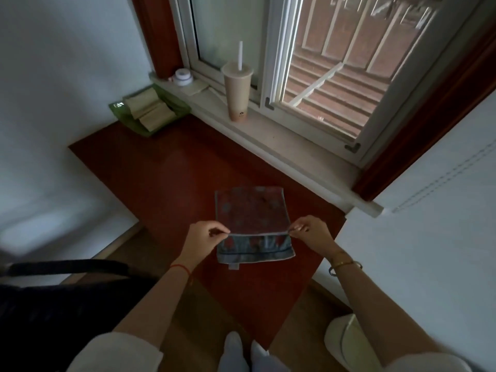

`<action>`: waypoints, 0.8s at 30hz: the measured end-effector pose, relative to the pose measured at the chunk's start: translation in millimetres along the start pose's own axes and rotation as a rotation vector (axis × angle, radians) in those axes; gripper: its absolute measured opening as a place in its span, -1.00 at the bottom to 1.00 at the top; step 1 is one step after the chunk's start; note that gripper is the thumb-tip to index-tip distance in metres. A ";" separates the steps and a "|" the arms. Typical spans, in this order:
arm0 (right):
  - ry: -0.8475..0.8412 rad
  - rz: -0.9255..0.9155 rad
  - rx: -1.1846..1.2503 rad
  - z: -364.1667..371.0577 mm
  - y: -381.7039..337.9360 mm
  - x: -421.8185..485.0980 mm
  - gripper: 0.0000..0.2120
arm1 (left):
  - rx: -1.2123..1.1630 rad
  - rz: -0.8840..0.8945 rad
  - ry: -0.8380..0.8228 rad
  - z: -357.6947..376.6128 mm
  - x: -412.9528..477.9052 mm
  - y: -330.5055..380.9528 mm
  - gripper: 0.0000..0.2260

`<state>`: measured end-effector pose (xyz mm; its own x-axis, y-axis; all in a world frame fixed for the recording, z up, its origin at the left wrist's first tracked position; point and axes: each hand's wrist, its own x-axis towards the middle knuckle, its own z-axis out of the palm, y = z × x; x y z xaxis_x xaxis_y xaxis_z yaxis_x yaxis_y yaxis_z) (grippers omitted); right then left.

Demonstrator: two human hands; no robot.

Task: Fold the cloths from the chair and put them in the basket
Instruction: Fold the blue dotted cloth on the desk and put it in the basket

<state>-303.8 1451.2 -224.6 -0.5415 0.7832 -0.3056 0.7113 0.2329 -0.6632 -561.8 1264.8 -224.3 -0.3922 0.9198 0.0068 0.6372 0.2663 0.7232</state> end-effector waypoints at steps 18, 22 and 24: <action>0.194 -0.040 -0.054 18.5 0.4 82.1 -0.84 | 0.119 -0.128 0.139 21.7 59.2 -42.8 -0.76; 0.152 -0.057 -0.097 15.7 -19.2 129.2 -0.71 | 0.206 -0.154 0.077 17.3 109.2 -52.5 -0.68; 0.110 -0.058 -0.127 18.9 -23.1 144.7 -0.67 | 0.227 -0.188 0.033 18.9 125.4 -57.6 -0.65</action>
<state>-407.1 1548.3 -266.4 -0.5358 0.8231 -0.1880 0.7348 0.3449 -0.5841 -635.2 1370.3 -278.2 -0.5360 0.8396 -0.0877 0.6822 0.4920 0.5409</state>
